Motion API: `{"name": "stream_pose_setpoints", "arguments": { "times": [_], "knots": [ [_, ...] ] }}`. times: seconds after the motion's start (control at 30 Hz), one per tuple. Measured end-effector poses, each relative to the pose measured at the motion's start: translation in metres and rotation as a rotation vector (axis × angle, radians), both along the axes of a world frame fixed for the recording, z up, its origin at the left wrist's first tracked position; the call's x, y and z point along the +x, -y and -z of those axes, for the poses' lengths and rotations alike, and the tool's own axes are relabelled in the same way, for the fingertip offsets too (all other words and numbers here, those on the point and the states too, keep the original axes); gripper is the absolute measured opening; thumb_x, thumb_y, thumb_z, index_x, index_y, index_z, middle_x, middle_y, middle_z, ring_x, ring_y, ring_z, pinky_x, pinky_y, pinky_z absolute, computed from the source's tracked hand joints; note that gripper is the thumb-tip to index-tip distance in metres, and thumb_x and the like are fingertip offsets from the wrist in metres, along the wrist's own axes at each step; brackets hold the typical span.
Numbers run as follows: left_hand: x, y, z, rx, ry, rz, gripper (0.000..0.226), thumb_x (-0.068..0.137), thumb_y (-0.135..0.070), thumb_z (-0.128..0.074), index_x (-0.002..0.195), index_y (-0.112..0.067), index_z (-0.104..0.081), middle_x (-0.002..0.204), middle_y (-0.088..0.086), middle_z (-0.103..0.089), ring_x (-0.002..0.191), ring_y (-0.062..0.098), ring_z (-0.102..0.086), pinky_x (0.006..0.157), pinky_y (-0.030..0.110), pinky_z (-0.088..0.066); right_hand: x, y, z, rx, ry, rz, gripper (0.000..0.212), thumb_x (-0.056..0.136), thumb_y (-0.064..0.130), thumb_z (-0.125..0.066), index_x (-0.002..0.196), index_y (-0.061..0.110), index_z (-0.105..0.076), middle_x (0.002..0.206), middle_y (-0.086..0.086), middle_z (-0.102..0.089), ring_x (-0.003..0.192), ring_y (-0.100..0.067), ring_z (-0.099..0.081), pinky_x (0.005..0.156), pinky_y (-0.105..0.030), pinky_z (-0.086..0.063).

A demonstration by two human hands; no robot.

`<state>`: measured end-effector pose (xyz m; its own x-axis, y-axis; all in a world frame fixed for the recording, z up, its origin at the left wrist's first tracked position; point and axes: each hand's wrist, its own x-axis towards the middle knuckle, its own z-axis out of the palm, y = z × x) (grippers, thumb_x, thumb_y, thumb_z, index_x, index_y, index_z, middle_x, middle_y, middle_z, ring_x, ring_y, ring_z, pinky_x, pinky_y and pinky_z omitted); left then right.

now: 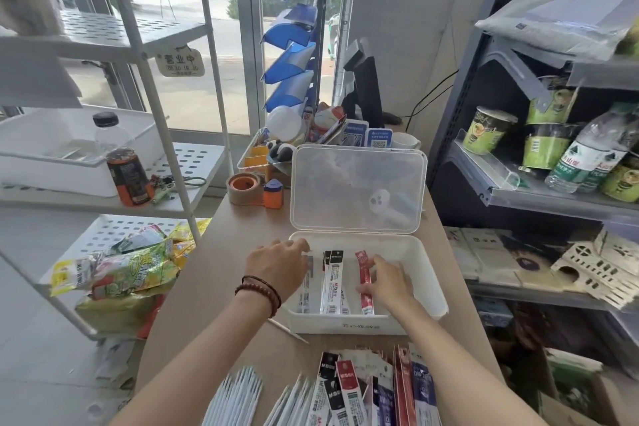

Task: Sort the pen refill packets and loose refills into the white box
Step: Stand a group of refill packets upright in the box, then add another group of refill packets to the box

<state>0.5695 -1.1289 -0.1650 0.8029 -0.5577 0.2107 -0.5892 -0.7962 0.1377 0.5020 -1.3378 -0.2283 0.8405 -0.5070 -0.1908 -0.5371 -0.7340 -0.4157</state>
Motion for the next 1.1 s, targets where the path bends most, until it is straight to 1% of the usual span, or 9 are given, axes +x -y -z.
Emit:
{"name": "stream_pose_setpoints", "arguments": {
  "times": [0.1,0.23,0.33,0.47,0.53,0.67,0.87,1.0,1.1],
  "knots": [
    [0.001,-0.002,-0.003,-0.024,0.008,-0.043,0.028,0.095,-0.037,-0.032,0.112,-0.033,-0.055,0.103,-0.013,-0.068,0.094,0.011,-0.061,0.073,0.027,-0.044,0.003,-0.001,-0.003,-0.216,-0.123,-0.105,0.058,0.078,0.052,-0.072,0.121,0.020,-0.052,0.117,-0.003,-0.060,0.117,-0.024,-0.048,0.090,-0.034,-0.040],
    [0.003,0.002,-0.007,-0.019,0.009,-0.038,0.027,0.094,-0.038,-0.035,0.106,-0.031,-0.058,0.101,-0.013,-0.068,0.092,0.012,-0.061,0.072,0.027,-0.044,0.008,0.000,-0.005,-0.320,-0.216,-0.189,0.063,0.083,0.051,-0.067,0.132,0.018,-0.046,0.128,-0.005,-0.056,0.122,-0.026,-0.045,0.093,-0.037,-0.039],
    [0.003,0.006,-0.008,-0.012,0.026,-0.047,0.028,0.094,-0.038,-0.036,0.099,-0.029,-0.062,0.098,-0.012,-0.068,0.089,0.013,-0.061,0.070,0.027,-0.042,0.012,0.003,-0.003,-0.299,-0.216,-0.256,0.062,0.084,0.052,-0.065,0.134,0.020,-0.047,0.131,-0.005,-0.057,0.123,-0.027,-0.044,0.092,-0.038,-0.039],
    [-0.002,0.008,-0.007,-0.026,0.050,-0.029,0.026,0.094,-0.039,-0.037,0.095,-0.029,-0.061,0.093,-0.012,-0.068,0.084,0.012,-0.061,0.064,0.025,-0.037,0.007,0.009,0.003,-0.312,-0.270,-0.315,0.070,0.084,0.050,-0.064,0.145,0.031,-0.036,0.142,-0.004,-0.047,0.129,-0.029,-0.037,0.100,-0.043,-0.035],
    [-0.004,0.007,-0.004,-0.036,0.056,-0.021,0.025,0.094,-0.040,-0.038,0.094,-0.029,-0.060,0.092,-0.012,-0.068,0.083,0.012,-0.061,0.063,0.025,-0.038,0.004,0.011,0.004,-0.304,-0.285,-0.344,0.075,0.082,0.049,-0.066,0.147,0.031,-0.034,0.144,-0.003,-0.045,0.130,-0.029,-0.035,0.102,-0.045,-0.033],
    [-0.006,0.008,-0.001,-0.049,0.044,-0.005,0.022,0.093,-0.039,-0.041,0.092,-0.030,-0.062,0.091,-0.013,-0.068,0.081,0.011,-0.060,0.062,0.025,-0.037,0.002,0.013,0.003,-0.311,-0.324,-0.379,0.071,0.083,0.044,-0.068,0.145,0.030,-0.038,0.146,0.000,-0.045,0.131,-0.029,-0.034,0.103,-0.045,-0.031],
    [-0.004,0.008,0.004,-0.044,0.021,0.005,0.027,0.094,-0.042,-0.038,0.098,-0.032,-0.062,0.097,-0.014,-0.067,0.085,0.009,-0.060,0.066,0.024,-0.037,0.007,0.016,-0.001,-0.317,-0.290,-0.379,0.064,0.086,0.024,-0.068,0.143,0.037,-0.040,0.141,0.000,-0.051,0.129,-0.029,-0.037,0.102,-0.043,-0.031],
    [0.001,0.010,0.008,0.006,-0.031,0.014,0.027,0.092,-0.048,-0.038,0.100,-0.033,-0.059,0.099,-0.015,-0.066,0.091,0.008,-0.059,0.076,0.027,-0.041,0.007,0.017,-0.005,-0.316,-0.269,-0.392,0.062,0.088,0.033,-0.065,0.144,0.033,-0.040,0.142,-0.001,-0.049,0.128,-0.029,-0.039,0.102,-0.045,-0.033],
    [-0.001,0.014,0.008,0.032,-0.033,0.026,0.026,0.093,-0.047,-0.038,0.102,-0.032,-0.058,0.102,-0.014,-0.066,0.094,0.009,-0.059,0.079,0.028,-0.043,-0.005,0.010,-0.021,-0.271,-0.113,-0.301,0.051,0.093,0.045,-0.054,0.141,0.030,-0.044,0.142,0.000,-0.049,0.128,-0.025,-0.042,0.104,-0.045,-0.035]
  ]
}}
